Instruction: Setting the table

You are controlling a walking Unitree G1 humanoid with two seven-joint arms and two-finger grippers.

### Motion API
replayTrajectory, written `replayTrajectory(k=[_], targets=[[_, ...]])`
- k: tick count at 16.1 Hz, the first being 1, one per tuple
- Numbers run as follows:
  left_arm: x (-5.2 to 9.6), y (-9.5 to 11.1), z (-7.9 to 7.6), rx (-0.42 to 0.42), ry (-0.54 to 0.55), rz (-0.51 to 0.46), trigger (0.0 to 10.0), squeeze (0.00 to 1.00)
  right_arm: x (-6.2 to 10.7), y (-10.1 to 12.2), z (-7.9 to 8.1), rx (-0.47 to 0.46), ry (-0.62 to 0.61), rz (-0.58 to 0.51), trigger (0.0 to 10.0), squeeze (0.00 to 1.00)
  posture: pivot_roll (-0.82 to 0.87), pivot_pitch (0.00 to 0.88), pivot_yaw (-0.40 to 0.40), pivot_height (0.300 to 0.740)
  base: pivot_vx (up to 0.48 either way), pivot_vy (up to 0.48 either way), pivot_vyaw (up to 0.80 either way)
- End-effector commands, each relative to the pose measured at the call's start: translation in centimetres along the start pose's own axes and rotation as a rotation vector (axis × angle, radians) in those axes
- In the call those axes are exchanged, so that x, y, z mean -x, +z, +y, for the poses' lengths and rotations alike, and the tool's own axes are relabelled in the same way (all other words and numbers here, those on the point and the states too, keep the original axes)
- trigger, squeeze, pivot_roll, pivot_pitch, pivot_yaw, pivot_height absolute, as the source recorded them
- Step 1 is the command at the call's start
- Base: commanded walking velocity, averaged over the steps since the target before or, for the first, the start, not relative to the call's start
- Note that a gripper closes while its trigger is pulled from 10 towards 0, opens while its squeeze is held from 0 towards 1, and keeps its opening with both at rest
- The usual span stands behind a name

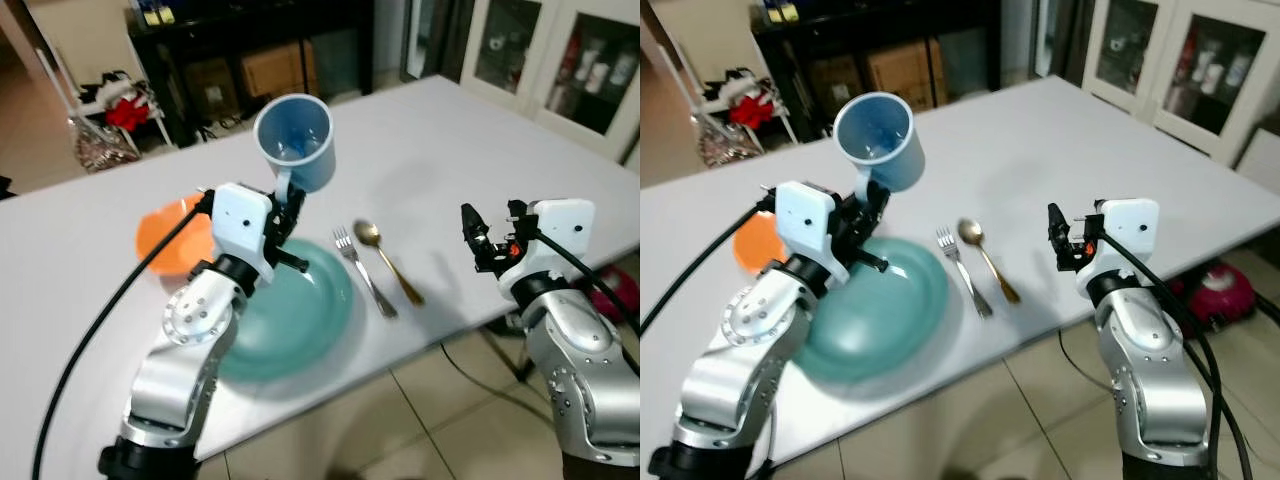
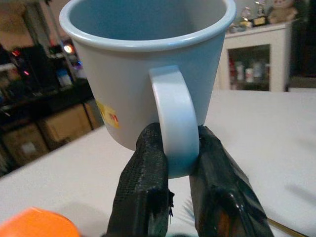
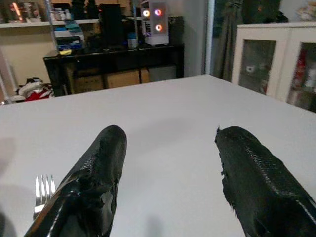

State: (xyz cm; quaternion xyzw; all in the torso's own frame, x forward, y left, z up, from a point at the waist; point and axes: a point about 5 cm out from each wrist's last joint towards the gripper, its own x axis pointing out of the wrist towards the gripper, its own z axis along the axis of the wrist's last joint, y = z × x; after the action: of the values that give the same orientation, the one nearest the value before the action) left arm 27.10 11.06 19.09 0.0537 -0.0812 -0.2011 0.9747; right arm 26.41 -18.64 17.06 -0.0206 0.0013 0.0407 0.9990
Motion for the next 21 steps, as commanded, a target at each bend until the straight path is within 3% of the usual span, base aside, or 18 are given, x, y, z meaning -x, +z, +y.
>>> replayTrajectory(k=[1,3,4,6,8,10,11,12,15,17,20,21], targets=[[0.1,0.0,1.1,-0.029,0.028,0.000,10.0,0.00,-0.2,0.6,1.0,-0.013,0.045,-0.027,10.0,0.00,-0.15,0.000,0.071,0.740,0.424,0.000,0.00],[-0.7,0.3,1.5,-0.063,0.001,0.010,10.0,0.00,-0.3,0.6,1.2,-0.012,0.058,-0.025,10.0,0.00,-0.14,0.000,0.067,0.740,0.384,0.000,0.00],[-2.0,0.8,2.1,-0.089,-0.023,0.031,10.0,0.00,-0.5,0.6,1.4,-0.014,0.068,-0.022,10.0,0.00,-0.14,0.000,0.062,0.740,0.000,0.000,0.00],[-3.2,1.3,2.4,-0.106,-0.054,0.030,10.0,0.00,-0.6,0.5,1.5,-0.015,0.078,-0.020,10.0,0.00,-0.14,0.000,0.061,0.740,0.000,0.000,0.00],[-5.8,1.1,2.7,-0.128,-0.136,0.133,10.0,0.00,-0.8,0.7,1.5,-0.014,0.102,-0.021,10.0,0.00,-0.14,0.000,0.075,0.740,0.000,0.000,0.00],[-7.4,0.8,2.7,-0.139,-0.162,0.175,10.0,0.00,-0.7,0.8,1.3,-0.018,0.116,-0.020,10.0,0.00,-0.15,0.000,0.085,0.740,0.000,0.000,0.00],[-8.4,0.4,2.6,-0.130,-0.177,0.206,10.0,0.00,-0.6,0.9,1.2,-0.013,0.122,-0.022,10.0,0.00,-0.16,0.000,0.090,0.740,0.000,0.000,0.00],[-9.9,-0.3,2.3,-0.056,-0.178,0.268,10.0,0.00,-0.4,1.1,0.9,-0.011,0.130,-0.026,10.0,0.00,-0.17,0.000,0.100,0.740,0.000,0.000,0.00],[-10.9,-1.0,1.7,-0.061,-0.220,0.289,10.0,0.00,-0.2,1.0,0.7,0.012,0.155,-0.011,10.0,0.00,-0.17,0.000,0.104,0.740,0.000,0.000,0.00],[-12.0,-2.0,0.5,-0.001,-0.255,0.330,10.0,0.00,0.1,1.0,0.8,0.045,0.207,0.012,10.0,0.00,-0.19,0.000,0.124,0.740,0.000,0.000,0.00],[-12.2,-4.2,0.3,0.054,-0.198,0.440,10.0,0.00,1.1,1.0,1.1,0.079,0.289,0.046,10.0,0.00,-0.21,0.019,0.141,0.740,0.000,0.000,0.00],[-12.2,-4.8,0.0,0.110,-0.192,0.451,10.0,0.00,1.5,0.9,1.0,0.084,0.298,0.054,10.0,0.00,-0.21,0.027,0.145,0.740,0.000,0.000,0.00]])
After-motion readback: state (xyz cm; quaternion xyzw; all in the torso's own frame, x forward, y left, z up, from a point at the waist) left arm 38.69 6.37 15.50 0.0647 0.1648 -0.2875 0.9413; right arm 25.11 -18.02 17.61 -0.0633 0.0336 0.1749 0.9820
